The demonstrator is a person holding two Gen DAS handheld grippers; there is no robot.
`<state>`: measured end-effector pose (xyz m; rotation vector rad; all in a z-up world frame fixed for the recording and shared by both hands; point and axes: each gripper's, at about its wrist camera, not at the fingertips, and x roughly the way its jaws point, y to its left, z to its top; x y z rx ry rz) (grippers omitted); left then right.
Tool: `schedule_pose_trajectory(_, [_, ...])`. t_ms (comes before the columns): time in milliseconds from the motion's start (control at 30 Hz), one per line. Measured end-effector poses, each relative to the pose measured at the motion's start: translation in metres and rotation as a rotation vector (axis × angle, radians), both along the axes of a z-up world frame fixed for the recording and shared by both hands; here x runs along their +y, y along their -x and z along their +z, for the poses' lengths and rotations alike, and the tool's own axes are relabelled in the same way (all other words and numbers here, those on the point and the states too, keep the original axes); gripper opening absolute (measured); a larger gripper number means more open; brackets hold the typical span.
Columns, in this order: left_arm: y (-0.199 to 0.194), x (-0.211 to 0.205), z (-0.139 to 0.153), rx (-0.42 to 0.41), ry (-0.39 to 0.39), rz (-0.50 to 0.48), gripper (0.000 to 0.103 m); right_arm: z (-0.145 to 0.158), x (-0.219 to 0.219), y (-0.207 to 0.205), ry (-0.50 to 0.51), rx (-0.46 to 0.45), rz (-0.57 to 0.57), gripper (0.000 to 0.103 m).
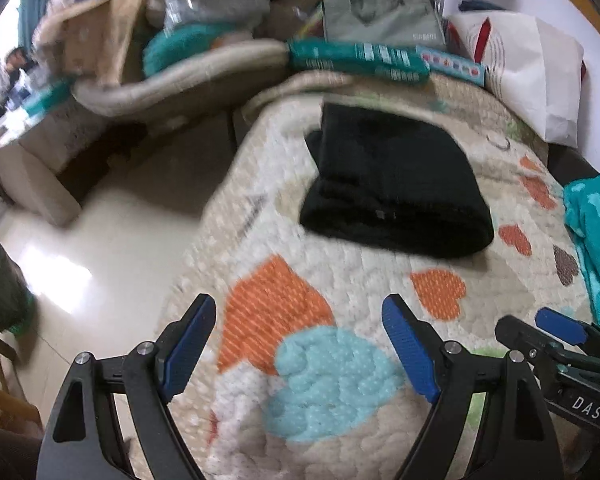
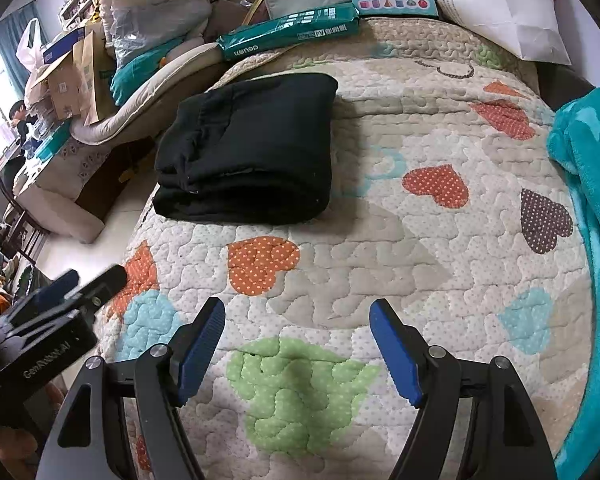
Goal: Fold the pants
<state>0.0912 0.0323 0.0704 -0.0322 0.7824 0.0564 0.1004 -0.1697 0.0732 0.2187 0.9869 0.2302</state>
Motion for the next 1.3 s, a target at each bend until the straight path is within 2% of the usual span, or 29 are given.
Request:
schedule_pose_trajectory(133, [0.020, -0.003, 0.026, -0.163, -0.021, 0.004, 0.085, 0.025, -0.005, 0.012, 0.066, -0.091, -0.028, 0.080])
schedule_pose_trajectory(167, [0.028, -0.005, 0.035, -0.219, -0.030, 0.000, 0.087, 0.032, -0.008, 0.016, 0.073, -0.115, -0.037, 0.080])
schedule_pose_trajectory(200, [0.033, -0.007, 0.042, -0.260, -0.044, 0.000, 0.094, 0.039, -0.011, 0.019, 0.073, -0.138, -0.046, 0.081])
schedule_pose_trajectory(300, [0.054, -0.015, 0.066, -0.419, -0.130, 0.062, 0.100, 0.051, -0.025, 0.024, 0.032, -0.172, -0.081, 0.084])
schedule_pose_trajectory(367, [0.068, -0.019, 0.084, -0.468, -0.141, 0.068, 0.103, 0.053, -0.031, 0.024, -0.009, -0.161, -0.089, 0.084])
schedule_pose_trajectory(500, [0.080, -0.023, 0.104, -0.407, -0.113, 0.031, 0.103, 0.059, -0.034, 0.028, -0.050, -0.172, -0.086, 0.084])
schedule_pose_trajectory(633, [0.080, -0.036, 0.108, -0.313, -0.176, 0.045, 0.103, 0.069, -0.028, 0.038, -0.033, -0.214, -0.054, 0.084])
schedule_pose_trajectory(700, [0.085, -0.041, 0.108, -0.292, -0.204, 0.050, 0.103, 0.071, -0.024, 0.042, -0.017, -0.228, -0.041, 0.084])
schedule_pose_trajectory(800, [0.094, -0.044, 0.104, -0.264, -0.212, 0.053, 0.103, 0.073, -0.020, 0.046, -0.002, -0.237, -0.028, 0.084])
schedule_pose_trajectory(1133, [0.088, -0.026, 0.081, -0.083, -0.175, 0.101, 0.103, 0.068, -0.012, 0.051, 0.015, -0.220, 0.000, 0.084])
schedule_pose_trajectory(1300, [0.092, -0.029, 0.077, -0.068, -0.214, 0.111, 0.103, 0.063, -0.010, 0.051, -0.003, -0.196, 0.003, 0.084])
